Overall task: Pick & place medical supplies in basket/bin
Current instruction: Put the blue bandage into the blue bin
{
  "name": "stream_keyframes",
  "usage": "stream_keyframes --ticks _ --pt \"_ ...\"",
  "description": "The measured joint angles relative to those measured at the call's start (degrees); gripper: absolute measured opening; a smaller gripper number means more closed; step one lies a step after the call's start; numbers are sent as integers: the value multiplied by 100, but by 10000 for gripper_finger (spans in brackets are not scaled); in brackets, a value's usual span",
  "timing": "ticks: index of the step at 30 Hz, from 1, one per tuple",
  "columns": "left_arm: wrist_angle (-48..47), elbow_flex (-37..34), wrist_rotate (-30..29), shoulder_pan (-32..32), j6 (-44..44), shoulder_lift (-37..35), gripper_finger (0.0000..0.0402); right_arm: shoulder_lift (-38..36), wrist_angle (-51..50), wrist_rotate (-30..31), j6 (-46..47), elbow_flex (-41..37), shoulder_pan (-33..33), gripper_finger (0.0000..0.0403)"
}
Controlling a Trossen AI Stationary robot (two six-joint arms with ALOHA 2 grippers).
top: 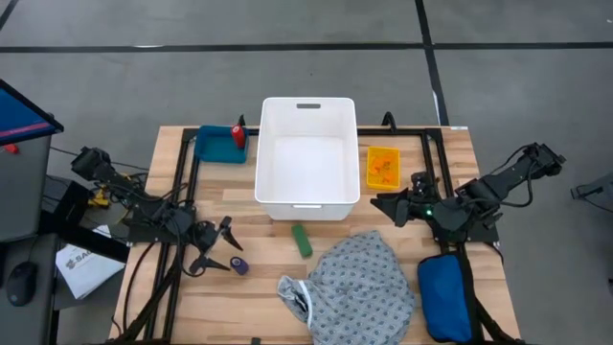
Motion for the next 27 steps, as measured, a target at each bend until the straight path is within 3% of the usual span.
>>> stream_keyframes --ticks 16,27 --pt "514 0 -87 -2 -46 1050 308 0 0 -2 -1 0 0 260" --pt "669 -2 49 0 -155 1317 251 0 0 -22 -2 0 0 260"
